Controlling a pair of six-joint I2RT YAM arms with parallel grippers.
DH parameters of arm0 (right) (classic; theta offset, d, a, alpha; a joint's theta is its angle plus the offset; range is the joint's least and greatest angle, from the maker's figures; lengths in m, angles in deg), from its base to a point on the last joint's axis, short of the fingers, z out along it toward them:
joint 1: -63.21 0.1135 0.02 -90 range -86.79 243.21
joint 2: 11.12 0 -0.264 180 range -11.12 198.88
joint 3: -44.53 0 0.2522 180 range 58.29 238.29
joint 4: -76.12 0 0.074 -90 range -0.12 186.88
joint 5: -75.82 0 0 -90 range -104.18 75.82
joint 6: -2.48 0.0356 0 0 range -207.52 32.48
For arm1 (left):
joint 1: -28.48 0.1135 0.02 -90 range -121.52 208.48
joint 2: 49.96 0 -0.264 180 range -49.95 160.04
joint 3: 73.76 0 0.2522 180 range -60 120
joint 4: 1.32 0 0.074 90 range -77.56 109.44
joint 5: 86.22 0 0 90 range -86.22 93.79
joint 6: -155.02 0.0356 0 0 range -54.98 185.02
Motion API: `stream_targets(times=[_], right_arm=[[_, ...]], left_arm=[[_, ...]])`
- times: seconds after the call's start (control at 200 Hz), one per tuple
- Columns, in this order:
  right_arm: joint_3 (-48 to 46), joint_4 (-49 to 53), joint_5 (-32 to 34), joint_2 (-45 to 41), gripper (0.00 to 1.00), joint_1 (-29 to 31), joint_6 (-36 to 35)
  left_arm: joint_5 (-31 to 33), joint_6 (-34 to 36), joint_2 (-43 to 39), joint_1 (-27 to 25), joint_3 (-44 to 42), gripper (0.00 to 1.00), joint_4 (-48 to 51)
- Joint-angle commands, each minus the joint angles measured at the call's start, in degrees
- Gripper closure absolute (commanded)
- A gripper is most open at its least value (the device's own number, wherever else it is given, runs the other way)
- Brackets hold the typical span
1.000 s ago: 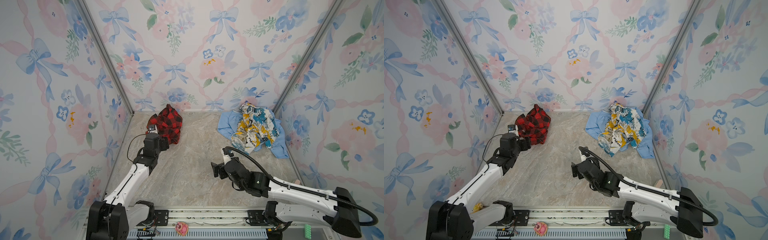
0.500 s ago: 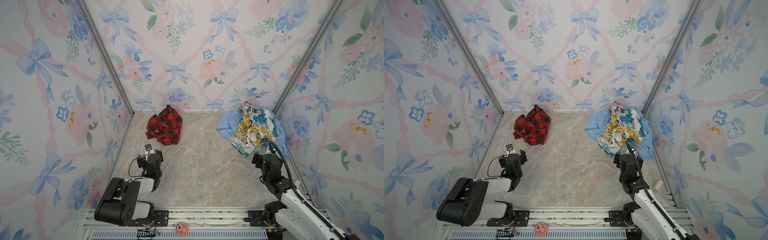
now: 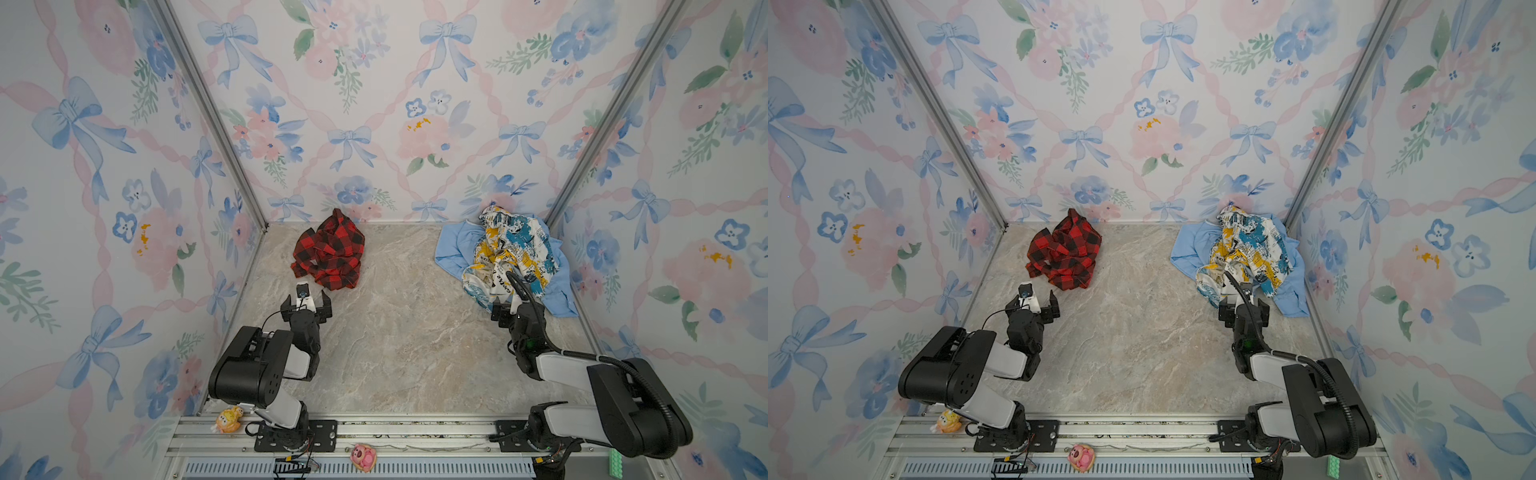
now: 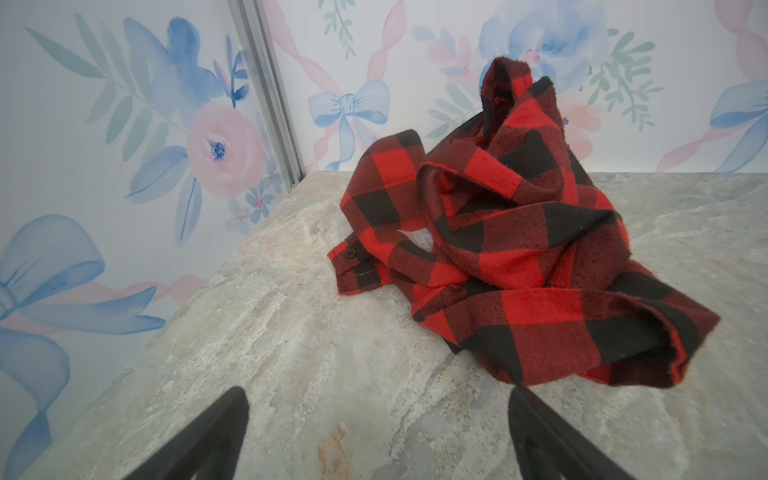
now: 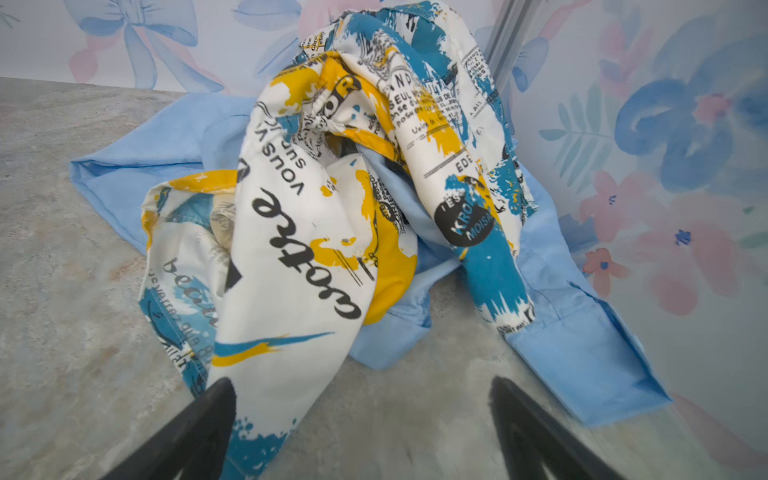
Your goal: Pick out a specific cloth from the pile
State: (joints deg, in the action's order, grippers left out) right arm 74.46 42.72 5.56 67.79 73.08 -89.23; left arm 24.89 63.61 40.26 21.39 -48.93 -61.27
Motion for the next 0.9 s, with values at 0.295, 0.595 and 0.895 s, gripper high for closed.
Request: stream_targets(times=[0.295, 0.595, 0.895], right_arm=[[5.08, -8.13, -2.88, 10.35, 0.03, -4.46, 2.25], [5.46, -6.9, -3.14, 10.03, 0.03, -4.59, 2.35], [5.46, -6.9, -3.14, 10.03, 0.03, -4.6, 2.42]], left_arm=[[-1.42, 1.05, 0.31, 0.41, 0.84, 0.02, -0.95], [-1.42, 1.05, 0.3, 0.42, 0.83, 0.02, -0.96], [-2.03, 0.98, 0.39, 0.84, 0.98, 0.02, -0.66]])
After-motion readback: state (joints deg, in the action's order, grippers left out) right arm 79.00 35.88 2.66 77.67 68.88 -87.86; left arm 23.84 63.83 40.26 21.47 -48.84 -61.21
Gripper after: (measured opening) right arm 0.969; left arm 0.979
